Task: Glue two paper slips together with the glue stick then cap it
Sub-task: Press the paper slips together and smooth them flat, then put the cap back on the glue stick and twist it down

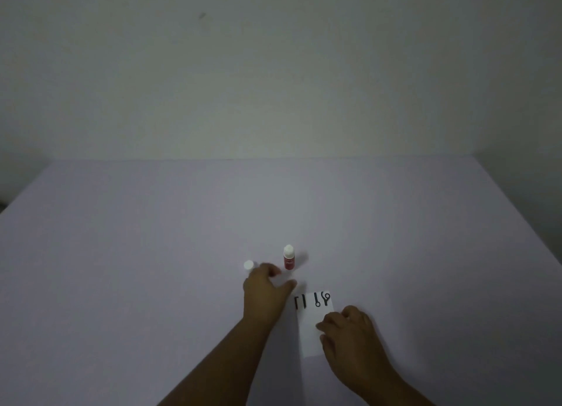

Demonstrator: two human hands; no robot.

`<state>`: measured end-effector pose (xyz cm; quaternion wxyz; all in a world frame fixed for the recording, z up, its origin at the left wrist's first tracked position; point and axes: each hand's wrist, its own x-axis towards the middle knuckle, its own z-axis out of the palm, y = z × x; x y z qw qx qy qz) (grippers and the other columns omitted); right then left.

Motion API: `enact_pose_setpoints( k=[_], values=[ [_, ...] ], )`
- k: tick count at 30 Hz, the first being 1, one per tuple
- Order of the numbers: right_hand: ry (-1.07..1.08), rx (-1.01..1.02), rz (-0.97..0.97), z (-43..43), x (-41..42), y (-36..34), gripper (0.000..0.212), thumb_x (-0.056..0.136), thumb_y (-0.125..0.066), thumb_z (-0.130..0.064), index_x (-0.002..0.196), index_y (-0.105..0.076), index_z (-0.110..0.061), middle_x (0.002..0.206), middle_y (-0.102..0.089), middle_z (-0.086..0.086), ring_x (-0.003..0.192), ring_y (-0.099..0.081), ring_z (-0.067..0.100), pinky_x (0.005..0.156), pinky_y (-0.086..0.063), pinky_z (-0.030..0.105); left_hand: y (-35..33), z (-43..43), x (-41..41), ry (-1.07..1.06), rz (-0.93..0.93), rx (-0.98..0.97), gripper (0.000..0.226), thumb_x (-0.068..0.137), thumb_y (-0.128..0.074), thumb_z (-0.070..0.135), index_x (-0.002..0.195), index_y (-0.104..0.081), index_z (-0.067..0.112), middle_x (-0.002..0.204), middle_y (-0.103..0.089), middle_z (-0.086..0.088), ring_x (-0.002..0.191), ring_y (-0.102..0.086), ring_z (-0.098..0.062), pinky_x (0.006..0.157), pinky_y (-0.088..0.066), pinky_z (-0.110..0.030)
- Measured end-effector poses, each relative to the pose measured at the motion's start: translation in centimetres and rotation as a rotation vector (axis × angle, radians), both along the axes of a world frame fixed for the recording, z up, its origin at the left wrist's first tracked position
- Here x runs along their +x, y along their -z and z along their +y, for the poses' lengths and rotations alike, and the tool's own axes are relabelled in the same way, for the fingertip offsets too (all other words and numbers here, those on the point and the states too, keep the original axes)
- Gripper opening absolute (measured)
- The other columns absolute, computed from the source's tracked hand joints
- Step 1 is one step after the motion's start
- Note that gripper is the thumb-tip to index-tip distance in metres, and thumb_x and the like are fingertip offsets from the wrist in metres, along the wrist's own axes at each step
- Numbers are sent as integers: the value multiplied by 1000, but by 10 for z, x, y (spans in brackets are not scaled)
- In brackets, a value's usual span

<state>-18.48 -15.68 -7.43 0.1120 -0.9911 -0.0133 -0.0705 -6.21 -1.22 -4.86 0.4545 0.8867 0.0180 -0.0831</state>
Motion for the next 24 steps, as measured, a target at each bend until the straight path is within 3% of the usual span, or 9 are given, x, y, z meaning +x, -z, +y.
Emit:
enact_pose_setpoints(
  k=[4, 6, 9, 15, 19, 22, 24],
  values=[
    [-9, 6, -49, -2, 0, 3, 24, 49, -78, -33, 72, -71, -31, 72, -67, -19, 65, -61, 15, 58, -53, 28, -6, -10, 24, 1, 72, -93, 77, 65, -84, 30, 131, -45, 18, 115, -50, 0, 108, -51, -20, 92, -46, -37],
    [-12, 12, -63, -3, 1, 4, 25, 47, -79, -34, 71, -71, -31, 72, -67, -20, 64, -61, 15, 57, -53, 27, -4, -12, 31, 41, 102, -128, 84, 66, -84, 30, 137, -41, 21, 122, -49, 0, 113, -49, -20, 98, -44, -39],
    [-16, 11, -78, -3, 3, 6, 26, 47, -77, -36, 72, -71, -33, 72, -66, -21, 65, -59, 12, 58, -52, 26, 5, -13, 34, 74, 93, -157, 70, 68, -82, 26, 131, -51, 21, 123, -54, 3, 115, -51, -17, 101, -43, -39],
    [-14, 4, -119, -5, 3, 16, 26, 49, -73, -36, 75, -72, -32, 75, -67, -20, 80, -40, 12, 67, -51, 25, 10, -18, 31, 53, 56, -189, 40, 79, -74, 27, 116, -64, 18, 110, -57, 10, 102, -51, -9, 85, -40, -25],
    [-21, 12, -109, -5, 3, 15, 24, 47, -73, -36, 71, -71, -31, 71, -67, -19, 76, -49, 14, 68, -47, 23, 5, -17, 28, 49, 75, -227, 27, 80, -73, 23, 107, -69, 20, 97, -63, 14, 95, -58, -10, 76, -41, -20],
    [-37, 42, -102, -3, 4, 6, 28, 44, -79, -35, 70, -70, -31, 68, -67, -19, 67, -60, 14, 63, -52, 23, -3, -15, 22, 33, 161, -299, 23, 78, -75, 22, 100, -69, 25, 84, -63, 23, 83, -60, 2, 67, -41, -11],
    [-9, 82, -108, -2, 4, -1, 30, 45, -81, -33, 73, -71, -30, 70, -69, -19, 66, -62, 14, 61, -53, 22, -8, -14, 17, 14, 252, -360, 24, 77, -75, 23, 100, -70, 23, 86, -66, 23, 84, -58, 8, 69, -41, -13]
  ],
)
